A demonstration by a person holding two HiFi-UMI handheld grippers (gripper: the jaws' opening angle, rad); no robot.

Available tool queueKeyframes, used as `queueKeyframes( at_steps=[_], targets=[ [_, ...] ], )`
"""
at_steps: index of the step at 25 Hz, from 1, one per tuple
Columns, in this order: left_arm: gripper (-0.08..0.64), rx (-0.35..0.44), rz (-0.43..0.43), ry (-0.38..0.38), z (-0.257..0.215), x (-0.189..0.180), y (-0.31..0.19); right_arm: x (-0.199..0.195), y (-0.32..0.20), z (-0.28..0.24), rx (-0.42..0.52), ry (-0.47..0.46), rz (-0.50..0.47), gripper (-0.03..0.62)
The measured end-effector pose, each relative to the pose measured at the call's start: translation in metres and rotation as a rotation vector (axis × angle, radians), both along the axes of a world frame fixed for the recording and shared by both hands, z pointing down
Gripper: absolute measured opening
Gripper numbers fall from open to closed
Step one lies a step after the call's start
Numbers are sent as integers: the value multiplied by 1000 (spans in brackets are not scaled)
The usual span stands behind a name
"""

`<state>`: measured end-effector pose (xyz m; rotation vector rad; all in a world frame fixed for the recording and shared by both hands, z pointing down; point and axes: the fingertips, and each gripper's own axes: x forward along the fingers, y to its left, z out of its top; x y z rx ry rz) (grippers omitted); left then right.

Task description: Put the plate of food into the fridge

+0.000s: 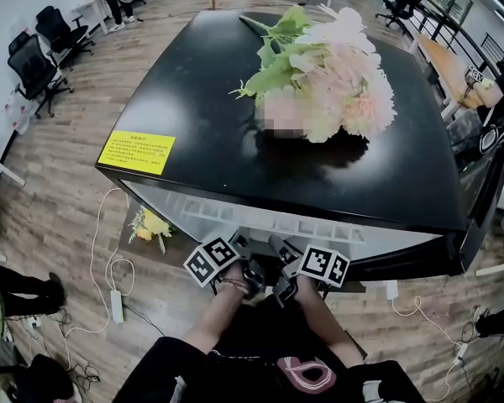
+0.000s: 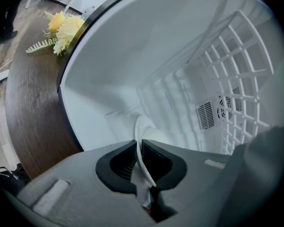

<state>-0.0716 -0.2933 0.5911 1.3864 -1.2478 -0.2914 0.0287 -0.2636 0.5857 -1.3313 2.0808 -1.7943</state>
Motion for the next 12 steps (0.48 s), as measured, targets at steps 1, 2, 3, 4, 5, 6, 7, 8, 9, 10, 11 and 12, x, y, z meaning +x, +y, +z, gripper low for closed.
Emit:
queueKeyframes(
  at_steps=[1, 2, 3, 4, 5, 6, 7, 8, 9, 10, 11, 12],
  targets=[
    [34, 0, 3, -3, 1, 0, 0, 0, 1, 0, 6, 13, -4, 160],
    [34, 1, 7, -7, 1, 0, 0, 1, 2, 0, 13, 24, -6, 160],
    [34, 4, 12, -9, 1, 1, 0, 1, 2, 0, 19, 33, -8, 160],
    [34, 9, 20, -12, 1, 1, 0, 1, 2, 0, 24, 43, -10, 160],
    [35, 15, 32, -14, 0, 2, 0, 2, 2, -1, 31, 52, -13, 160],
    [35, 24, 47, -16, 0, 3, 0, 2, 2, -1, 37, 60, -15, 164],
    [37, 32, 64, -22, -1, 3, 0, 2, 2, -2, 42, 64, -16, 164],
    [40, 39, 81, -32, -1, 4, 0, 2, 2, -2, 46, 66, -15, 168],
    [41, 45, 99, -46, -2, 5, 1, 2, 2, -2, 49, 65, -12, 169],
    [46, 51, 117, -60, -2, 6, 1, 2, 2, -3, 51, 64, -10, 170],
    [49, 57, 135, -75, -3, 7, 2, 2, 2, -3, 53, 62, -7, 173],
    [55, 62, 152, -88, -3, 8, 3, 3, 1, -3, 54, 57, -2, 174]
  ],
)
